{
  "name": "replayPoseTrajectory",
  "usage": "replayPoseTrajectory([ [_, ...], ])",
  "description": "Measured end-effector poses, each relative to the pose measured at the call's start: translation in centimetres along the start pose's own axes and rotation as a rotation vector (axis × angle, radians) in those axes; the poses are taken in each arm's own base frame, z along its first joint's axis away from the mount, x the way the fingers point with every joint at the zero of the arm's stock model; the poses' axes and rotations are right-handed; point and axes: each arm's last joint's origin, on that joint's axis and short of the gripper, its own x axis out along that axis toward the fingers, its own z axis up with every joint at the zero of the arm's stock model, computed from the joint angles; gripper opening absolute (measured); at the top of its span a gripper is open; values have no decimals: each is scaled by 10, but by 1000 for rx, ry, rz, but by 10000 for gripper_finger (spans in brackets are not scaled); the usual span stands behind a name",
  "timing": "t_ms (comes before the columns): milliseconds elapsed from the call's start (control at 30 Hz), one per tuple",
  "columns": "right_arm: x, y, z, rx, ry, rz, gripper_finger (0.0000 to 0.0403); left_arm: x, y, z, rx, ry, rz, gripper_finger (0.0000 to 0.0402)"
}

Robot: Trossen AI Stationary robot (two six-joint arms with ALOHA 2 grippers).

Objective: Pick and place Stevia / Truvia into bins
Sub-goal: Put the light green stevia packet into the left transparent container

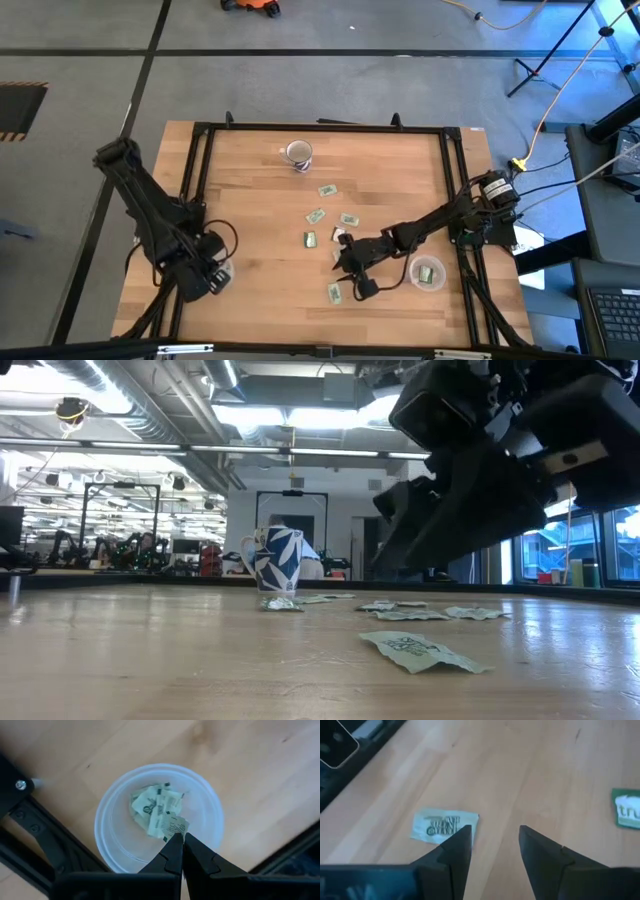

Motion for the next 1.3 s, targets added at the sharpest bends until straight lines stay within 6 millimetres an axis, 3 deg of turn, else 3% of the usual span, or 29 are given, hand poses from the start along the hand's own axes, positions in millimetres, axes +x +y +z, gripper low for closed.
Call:
replayPoseTrajectory([
  [233, 0, 0, -2, 28, 24, -1, 166, 11, -5, -4, 8, -3, 56, 4],
  [567, 1, 8, -1, 13, 12, 25, 166, 12, -5, -3, 28, -35, 52, 6],
  [933, 21, 9, -8, 14, 6, 24, 166, 12, -6, -2, 8, -36, 52, 77],
  [1300, 38, 9, -10, 40, 78, 42, 160, 12, -5, -3, 8, -30, 57, 86],
])
